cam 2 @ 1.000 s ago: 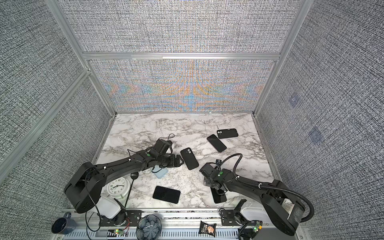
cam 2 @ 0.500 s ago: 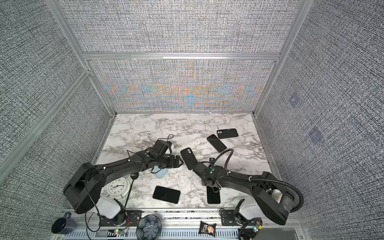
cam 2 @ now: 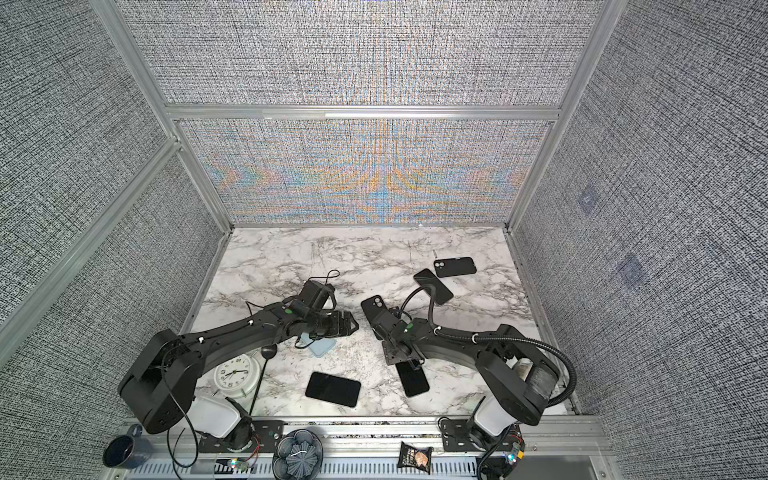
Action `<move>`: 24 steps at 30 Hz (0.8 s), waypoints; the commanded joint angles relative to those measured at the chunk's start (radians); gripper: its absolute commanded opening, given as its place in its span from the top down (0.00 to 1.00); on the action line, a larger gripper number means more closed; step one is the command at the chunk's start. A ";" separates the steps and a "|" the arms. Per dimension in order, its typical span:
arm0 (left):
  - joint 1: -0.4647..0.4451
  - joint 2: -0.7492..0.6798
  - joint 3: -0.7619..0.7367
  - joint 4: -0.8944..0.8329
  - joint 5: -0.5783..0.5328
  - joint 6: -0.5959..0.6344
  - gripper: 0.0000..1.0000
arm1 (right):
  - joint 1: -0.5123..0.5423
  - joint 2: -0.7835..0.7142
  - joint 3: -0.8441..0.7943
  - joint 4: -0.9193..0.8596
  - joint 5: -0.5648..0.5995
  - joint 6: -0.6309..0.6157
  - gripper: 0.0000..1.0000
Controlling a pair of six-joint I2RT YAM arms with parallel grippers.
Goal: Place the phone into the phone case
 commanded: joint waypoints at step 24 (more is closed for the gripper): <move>0.016 0.008 -0.003 -0.011 -0.020 -0.012 0.11 | -0.130 0.157 0.200 0.046 -0.219 -0.289 0.38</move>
